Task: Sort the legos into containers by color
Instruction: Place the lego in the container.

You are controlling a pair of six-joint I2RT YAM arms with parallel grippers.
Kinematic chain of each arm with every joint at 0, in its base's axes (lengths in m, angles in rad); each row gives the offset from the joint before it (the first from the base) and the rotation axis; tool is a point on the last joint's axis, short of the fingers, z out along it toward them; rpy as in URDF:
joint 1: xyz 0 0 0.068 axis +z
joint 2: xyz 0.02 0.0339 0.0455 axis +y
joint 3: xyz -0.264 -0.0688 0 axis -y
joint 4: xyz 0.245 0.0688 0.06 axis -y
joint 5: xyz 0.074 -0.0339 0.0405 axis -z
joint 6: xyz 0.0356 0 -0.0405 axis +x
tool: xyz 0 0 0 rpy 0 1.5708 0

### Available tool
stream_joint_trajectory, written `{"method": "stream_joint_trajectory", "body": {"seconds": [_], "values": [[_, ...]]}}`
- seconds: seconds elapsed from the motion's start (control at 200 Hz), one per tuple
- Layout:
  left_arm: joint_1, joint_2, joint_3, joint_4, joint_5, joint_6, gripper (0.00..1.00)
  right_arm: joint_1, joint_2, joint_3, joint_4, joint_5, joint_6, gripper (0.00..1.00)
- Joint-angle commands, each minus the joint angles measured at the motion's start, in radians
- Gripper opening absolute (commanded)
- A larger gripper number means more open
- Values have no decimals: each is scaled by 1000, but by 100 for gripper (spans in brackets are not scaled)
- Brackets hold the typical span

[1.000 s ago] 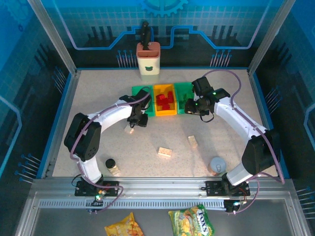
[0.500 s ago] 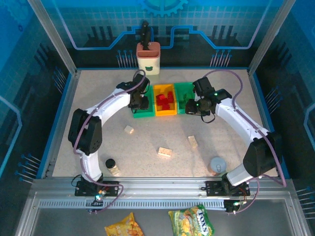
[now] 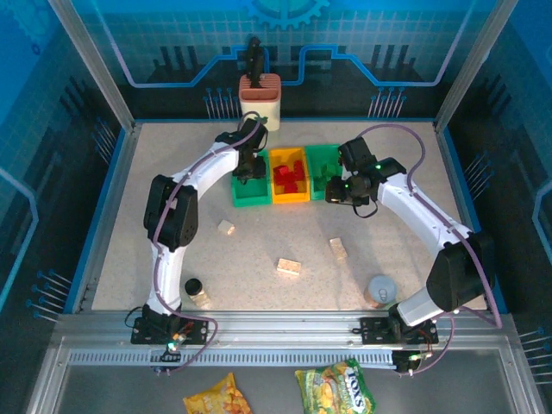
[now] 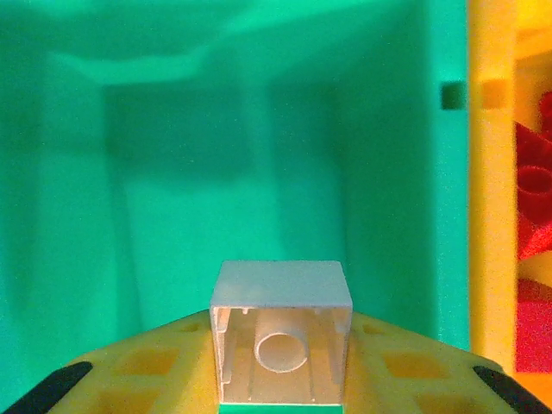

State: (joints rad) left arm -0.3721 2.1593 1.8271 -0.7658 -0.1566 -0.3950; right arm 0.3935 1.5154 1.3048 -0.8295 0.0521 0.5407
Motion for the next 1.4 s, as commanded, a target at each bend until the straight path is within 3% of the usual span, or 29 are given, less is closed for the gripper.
{"method": "stream_joint_trajectory", "body": {"seconds": [0.0, 0.465, 0.845, 1.396], "values": [[10, 46, 40, -27, -29, -32, 37, -16, -24, -13, -17, 9, -10, 40], [27, 89, 63, -23, -29, -28, 45, -18, -31, -12, -28, 9, -10, 40], [23, -43, 7, -24, 7, 0, 46, -16, -31, -16, -49, 9, -22, 41], [-1, -310, -218, -45, 80, 46, 47, -2, -34, -99, -59, 4, -43, 41]]}}
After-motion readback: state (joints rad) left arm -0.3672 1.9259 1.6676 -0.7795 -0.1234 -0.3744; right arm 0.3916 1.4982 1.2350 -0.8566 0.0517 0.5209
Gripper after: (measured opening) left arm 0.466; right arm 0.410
